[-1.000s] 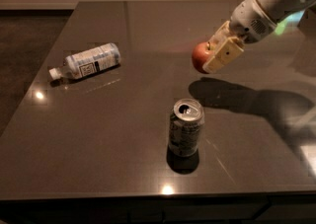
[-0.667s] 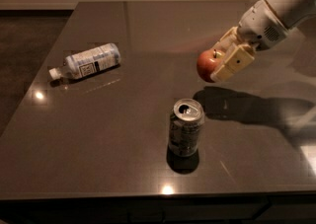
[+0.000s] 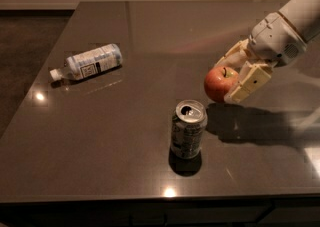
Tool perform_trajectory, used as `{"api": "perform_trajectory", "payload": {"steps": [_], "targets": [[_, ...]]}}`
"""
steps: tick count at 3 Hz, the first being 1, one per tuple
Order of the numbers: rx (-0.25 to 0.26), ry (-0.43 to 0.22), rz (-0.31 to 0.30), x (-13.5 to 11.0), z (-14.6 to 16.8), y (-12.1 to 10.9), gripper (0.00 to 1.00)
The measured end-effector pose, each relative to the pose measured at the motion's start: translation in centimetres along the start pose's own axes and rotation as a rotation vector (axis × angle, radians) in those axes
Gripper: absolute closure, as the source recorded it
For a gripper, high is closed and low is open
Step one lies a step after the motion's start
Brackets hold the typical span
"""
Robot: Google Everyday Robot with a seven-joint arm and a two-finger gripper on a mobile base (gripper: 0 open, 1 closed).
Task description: Move apple near 7up can
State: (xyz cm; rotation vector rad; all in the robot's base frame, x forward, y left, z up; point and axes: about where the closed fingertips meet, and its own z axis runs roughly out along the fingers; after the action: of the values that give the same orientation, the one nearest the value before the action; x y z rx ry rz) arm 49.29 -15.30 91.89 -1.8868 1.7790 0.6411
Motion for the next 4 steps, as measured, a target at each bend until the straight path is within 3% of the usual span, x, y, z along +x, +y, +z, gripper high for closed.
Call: {"api": "perform_trajectory", "payload": {"steps": [1, 3, 4], "targets": [[-0.051, -0.012, -0.064, -0.3, 0.9, 2.1, 1.0], [-0.088, 0.065, -0.122, -0.1, 3.5, 3.2, 1.0], [-0.087, 0.105, -0.116, 0.5, 4.5, 2.8, 0.84]]}}
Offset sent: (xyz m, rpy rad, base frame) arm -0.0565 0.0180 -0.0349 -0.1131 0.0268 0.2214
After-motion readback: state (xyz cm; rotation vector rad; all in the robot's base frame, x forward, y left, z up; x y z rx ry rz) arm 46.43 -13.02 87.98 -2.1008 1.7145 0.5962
